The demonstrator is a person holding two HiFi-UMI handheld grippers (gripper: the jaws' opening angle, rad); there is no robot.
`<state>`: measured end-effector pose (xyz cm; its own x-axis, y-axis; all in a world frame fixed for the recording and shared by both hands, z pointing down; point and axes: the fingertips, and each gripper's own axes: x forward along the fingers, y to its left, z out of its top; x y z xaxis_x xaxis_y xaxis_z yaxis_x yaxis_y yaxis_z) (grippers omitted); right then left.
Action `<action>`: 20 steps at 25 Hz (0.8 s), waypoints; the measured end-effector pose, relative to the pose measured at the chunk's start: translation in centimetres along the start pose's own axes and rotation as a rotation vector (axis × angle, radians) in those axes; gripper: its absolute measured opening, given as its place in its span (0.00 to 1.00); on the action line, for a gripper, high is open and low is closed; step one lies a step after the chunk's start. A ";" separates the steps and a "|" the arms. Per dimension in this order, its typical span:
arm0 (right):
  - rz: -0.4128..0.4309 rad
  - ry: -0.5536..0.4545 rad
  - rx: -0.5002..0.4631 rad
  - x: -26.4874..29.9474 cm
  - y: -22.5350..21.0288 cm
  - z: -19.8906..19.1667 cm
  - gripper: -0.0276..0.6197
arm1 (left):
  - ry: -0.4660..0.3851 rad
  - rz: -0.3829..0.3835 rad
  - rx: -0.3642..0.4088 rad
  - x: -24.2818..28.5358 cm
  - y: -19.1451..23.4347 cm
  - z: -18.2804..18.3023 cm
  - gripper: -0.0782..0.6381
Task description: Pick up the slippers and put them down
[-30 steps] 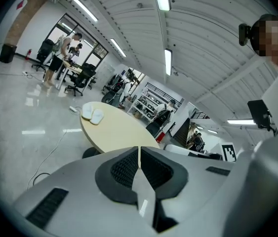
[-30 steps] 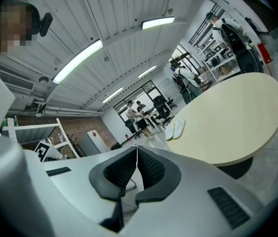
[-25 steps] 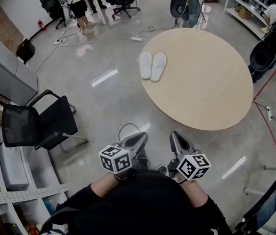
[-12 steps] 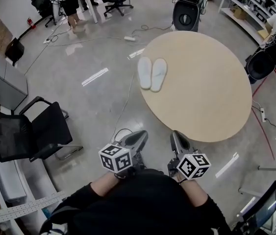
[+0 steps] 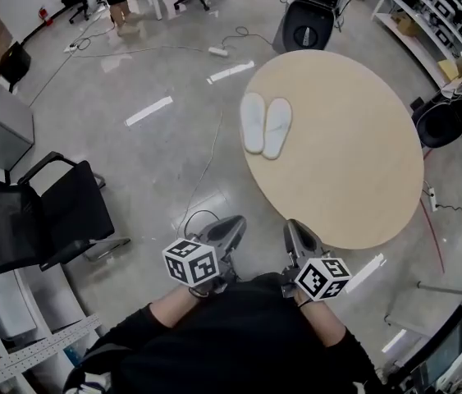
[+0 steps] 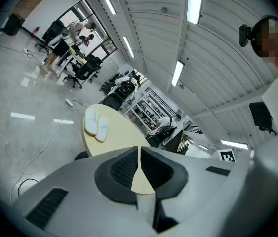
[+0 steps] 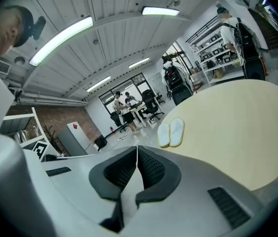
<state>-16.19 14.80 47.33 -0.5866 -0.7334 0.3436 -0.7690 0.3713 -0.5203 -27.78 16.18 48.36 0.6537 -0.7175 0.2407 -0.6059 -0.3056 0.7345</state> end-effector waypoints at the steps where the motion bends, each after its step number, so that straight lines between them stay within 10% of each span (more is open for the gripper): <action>1: 0.000 0.006 0.001 0.5 0.0 0.0 0.07 | -0.003 0.004 -0.010 0.0 0.5 0.3 0.14; 20: 0.144 -0.017 0.063 13.0 -7.0 10.8 0.07 | -0.053 0.148 0.055 11.6 3.9 10.2 0.14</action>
<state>-15.69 -3.53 47.02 -0.6852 -0.6846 0.2488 -0.6590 0.4372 -0.6120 -27.18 0.29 47.53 0.5317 -0.7885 0.3090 -0.7188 -0.2271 0.6571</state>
